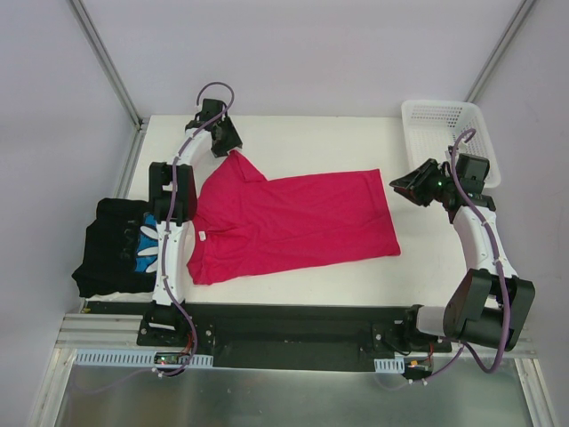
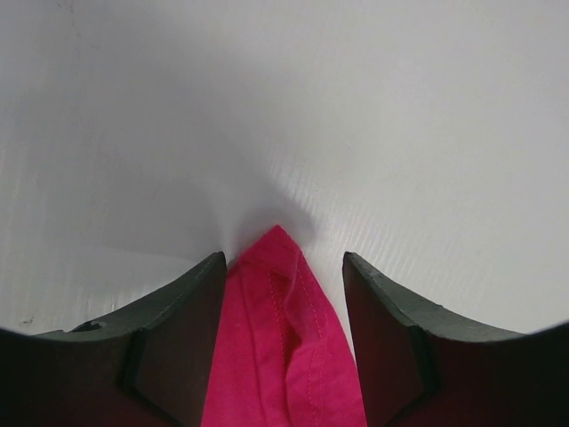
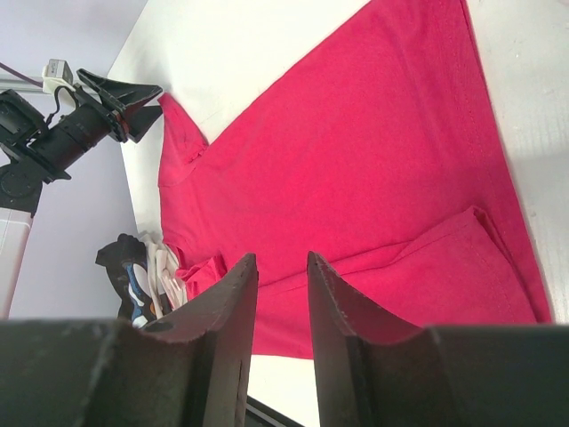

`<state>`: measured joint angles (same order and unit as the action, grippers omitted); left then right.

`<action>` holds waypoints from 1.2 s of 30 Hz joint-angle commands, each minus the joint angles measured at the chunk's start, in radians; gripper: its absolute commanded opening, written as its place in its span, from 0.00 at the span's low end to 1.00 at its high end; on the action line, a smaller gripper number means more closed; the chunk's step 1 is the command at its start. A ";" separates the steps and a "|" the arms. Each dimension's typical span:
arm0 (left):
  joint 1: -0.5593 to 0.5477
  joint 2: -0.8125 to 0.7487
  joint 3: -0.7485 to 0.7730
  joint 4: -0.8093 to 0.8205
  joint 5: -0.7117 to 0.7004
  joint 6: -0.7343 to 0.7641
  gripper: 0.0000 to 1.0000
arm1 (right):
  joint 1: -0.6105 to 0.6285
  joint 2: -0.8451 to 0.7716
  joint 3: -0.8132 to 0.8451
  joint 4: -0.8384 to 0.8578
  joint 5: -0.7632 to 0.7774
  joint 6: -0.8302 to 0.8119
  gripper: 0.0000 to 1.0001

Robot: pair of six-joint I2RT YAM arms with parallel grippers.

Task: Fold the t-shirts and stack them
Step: Grap the side of the flattened tshirt furthest away from the robot with both arms

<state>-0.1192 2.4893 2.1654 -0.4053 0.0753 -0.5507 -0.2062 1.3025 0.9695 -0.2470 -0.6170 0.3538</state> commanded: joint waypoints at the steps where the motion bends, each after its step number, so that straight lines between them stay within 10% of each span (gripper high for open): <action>1: -0.010 0.019 0.040 -0.003 0.008 -0.008 0.53 | -0.012 -0.034 -0.003 -0.005 -0.009 -0.013 0.32; 27: -0.016 0.022 0.045 0.013 0.018 -0.006 0.00 | -0.010 -0.003 -0.029 0.023 -0.004 -0.012 0.31; 36: -0.016 0.000 0.048 0.014 0.021 0.001 0.00 | 0.036 0.144 -0.012 0.055 0.019 -0.027 0.32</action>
<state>-0.1257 2.5149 2.1784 -0.3931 0.0803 -0.5629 -0.1974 1.3640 0.9417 -0.2165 -0.6128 0.3485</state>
